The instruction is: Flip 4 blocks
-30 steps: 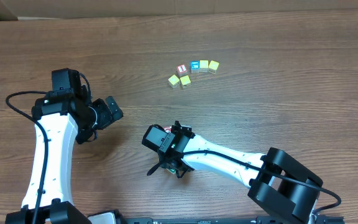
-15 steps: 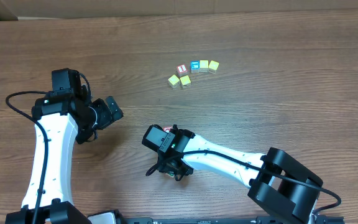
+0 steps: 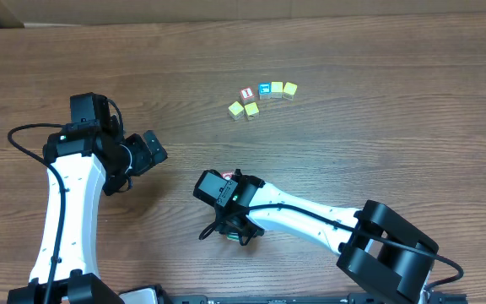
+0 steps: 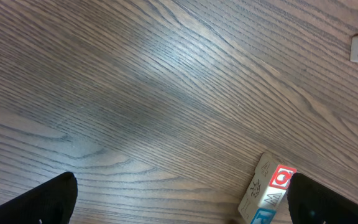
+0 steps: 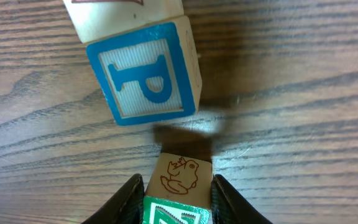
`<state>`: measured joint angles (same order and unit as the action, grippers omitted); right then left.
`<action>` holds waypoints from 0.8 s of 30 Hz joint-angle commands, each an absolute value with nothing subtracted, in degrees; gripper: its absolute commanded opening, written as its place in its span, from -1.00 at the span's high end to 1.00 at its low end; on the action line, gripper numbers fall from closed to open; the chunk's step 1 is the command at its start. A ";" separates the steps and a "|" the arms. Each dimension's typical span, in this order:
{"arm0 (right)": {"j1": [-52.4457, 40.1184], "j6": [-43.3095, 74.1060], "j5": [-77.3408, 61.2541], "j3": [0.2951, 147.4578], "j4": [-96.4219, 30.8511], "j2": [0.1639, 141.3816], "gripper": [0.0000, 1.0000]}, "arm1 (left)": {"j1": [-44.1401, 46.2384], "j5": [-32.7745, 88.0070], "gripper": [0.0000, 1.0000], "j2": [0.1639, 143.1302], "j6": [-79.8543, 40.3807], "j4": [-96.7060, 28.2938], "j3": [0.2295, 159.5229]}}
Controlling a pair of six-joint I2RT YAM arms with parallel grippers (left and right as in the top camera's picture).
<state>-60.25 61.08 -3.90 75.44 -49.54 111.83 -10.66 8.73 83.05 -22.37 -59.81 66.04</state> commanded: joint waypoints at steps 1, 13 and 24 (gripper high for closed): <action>-58.50 55.77 -1.56 76.79 -49.84 111.77 0.32 | -10.85 8.54 -1.00 83.24 -22.31 -59.72 65.73; -56.38 50.52 -1.02 77.34 -47.22 111.77 0.30 | -10.85 8.54 -1.00 83.26 -22.31 -59.72 65.73; -56.38 49.19 -2.66 77.34 -47.18 111.77 -0.01 | -10.85 8.54 -0.99 83.26 -22.31 -59.72 65.73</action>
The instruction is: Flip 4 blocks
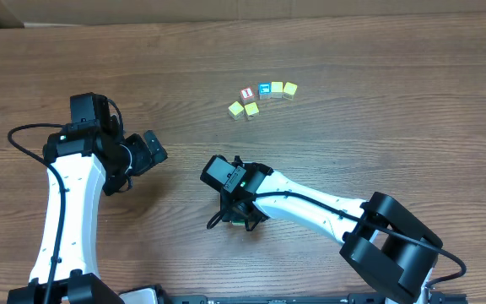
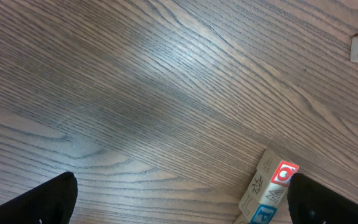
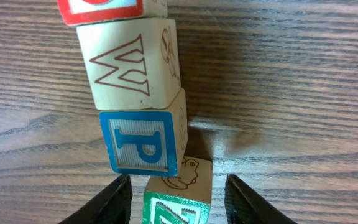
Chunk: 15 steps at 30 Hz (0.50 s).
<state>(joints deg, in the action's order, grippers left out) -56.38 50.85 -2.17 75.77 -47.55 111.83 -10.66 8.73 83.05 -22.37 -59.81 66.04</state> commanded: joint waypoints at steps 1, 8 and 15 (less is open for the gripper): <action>-56.38 48.23 -2.68 77.34 -47.03 111.77 -0.01 | -10.85 8.54 -0.99 83.24 -22.31 -59.72 65.73; -56.31 47.46 -6.39 77.89 -47.31 111.74 0.12 | -10.85 8.54 -1.00 83.26 -22.31 -59.72 65.73; -56.12 46.94 -5.52 78.48 -48.49 111.66 0.11 | -10.85 8.54 -0.99 83.24 -22.31 -59.72 65.73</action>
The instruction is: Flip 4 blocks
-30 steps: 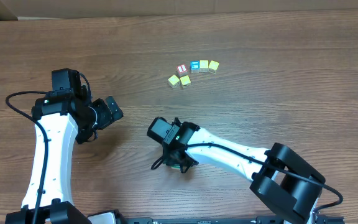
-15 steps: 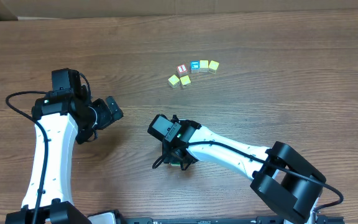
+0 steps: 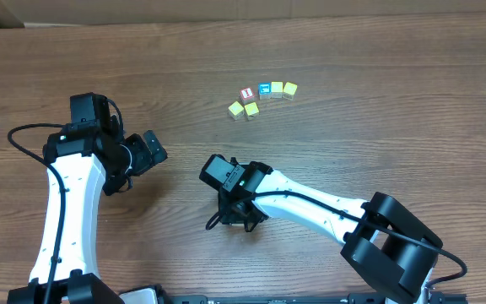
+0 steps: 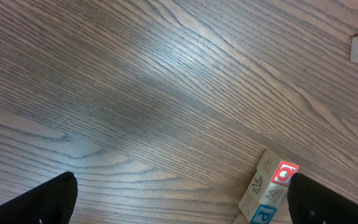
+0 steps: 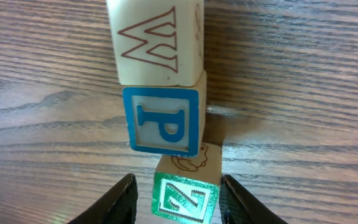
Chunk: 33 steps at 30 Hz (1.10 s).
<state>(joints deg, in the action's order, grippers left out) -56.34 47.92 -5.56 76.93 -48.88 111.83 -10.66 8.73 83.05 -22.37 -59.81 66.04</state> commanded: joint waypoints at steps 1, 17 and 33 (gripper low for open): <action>-56.12 45.82 -5.23 78.48 -48.07 111.66 0.12 | -10.85 8.54 -1.00 83.24 -22.31 -59.72 65.73; -56.42 44.51 -3.55 78.48 -48.73 111.66 0.11 | -10.85 8.54 -1.00 83.24 -22.31 -59.72 65.73; -59.66 44.75 -0.69 77.91 -49.43 111.68 0.23 | -10.85 8.54 -1.00 83.24 -22.31 -59.72 65.73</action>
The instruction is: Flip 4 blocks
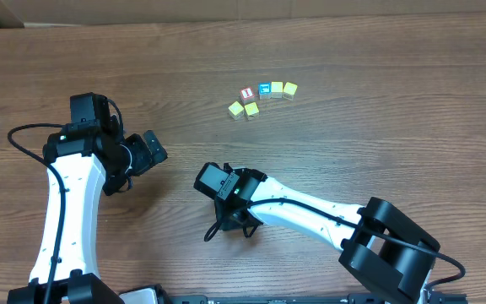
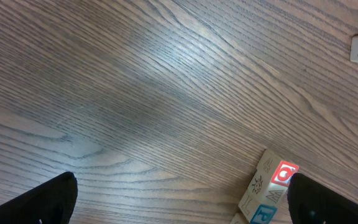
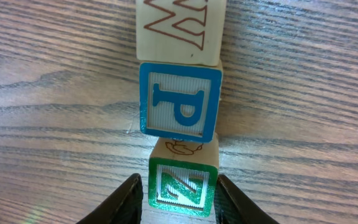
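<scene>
A row of wooden letter blocks lies on the table. In the right wrist view it runs from the W block (image 3: 180, 28) through the blue P block (image 3: 180, 101) to the green Z block (image 3: 182, 186), whose Z face is up. My right gripper (image 3: 179, 194) is shut on the Z block, one finger on each side. In the overhead view the right gripper (image 1: 230, 225) hides this row. The left wrist view shows the row's red O block (image 2: 283, 174). My left gripper (image 2: 182, 199) is open over bare wood, left of the row.
Several small blocks, yellow, red and blue, sit in a cluster (image 1: 262, 96) at the far middle of the table. A pale block marked L shows at the left wrist view's right edge. The left gripper (image 1: 152, 149) hangs left of centre.
My right fingers have drawn in from apart to close against the Z block's sides. The right wrist has shifted a little towards the near left. The left arm has not moved.
First my right gripper was shut on the block, its duck face towards the camera, beside a tilted P block. Then the fingers stood wide open with the block resting against the P. Then the Z face showed upward between parted fingers, and now they grip it.
</scene>
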`<state>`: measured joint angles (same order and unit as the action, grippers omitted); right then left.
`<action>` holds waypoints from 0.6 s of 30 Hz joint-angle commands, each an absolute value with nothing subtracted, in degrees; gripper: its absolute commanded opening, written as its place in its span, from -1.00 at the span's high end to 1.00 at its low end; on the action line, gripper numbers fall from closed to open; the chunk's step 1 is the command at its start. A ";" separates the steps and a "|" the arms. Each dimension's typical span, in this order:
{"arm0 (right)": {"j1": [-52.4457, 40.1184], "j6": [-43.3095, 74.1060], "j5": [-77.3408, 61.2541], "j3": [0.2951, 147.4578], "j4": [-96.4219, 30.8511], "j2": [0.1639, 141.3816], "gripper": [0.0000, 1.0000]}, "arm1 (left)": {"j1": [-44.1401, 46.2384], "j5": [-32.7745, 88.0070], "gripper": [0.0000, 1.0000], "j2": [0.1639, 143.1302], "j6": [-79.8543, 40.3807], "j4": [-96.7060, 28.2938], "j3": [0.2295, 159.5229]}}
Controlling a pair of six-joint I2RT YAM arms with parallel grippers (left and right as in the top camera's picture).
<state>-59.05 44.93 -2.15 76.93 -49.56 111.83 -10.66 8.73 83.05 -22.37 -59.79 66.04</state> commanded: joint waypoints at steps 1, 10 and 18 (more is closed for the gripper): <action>-59.77 44.80 -0.30 77.76 -49.41 111.68 0.23 | -10.85 8.54 -1.00 83.26 -22.31 -59.72 65.73; -59.94 45.15 2.55 77.32 -48.75 111.68 0.27 | -10.85 8.54 -1.00 83.26 -22.31 -59.72 65.73; -59.83 45.15 2.57 77.32 -47.94 111.68 0.32 | -10.85 8.54 -1.00 83.26 -22.31 -59.72 65.73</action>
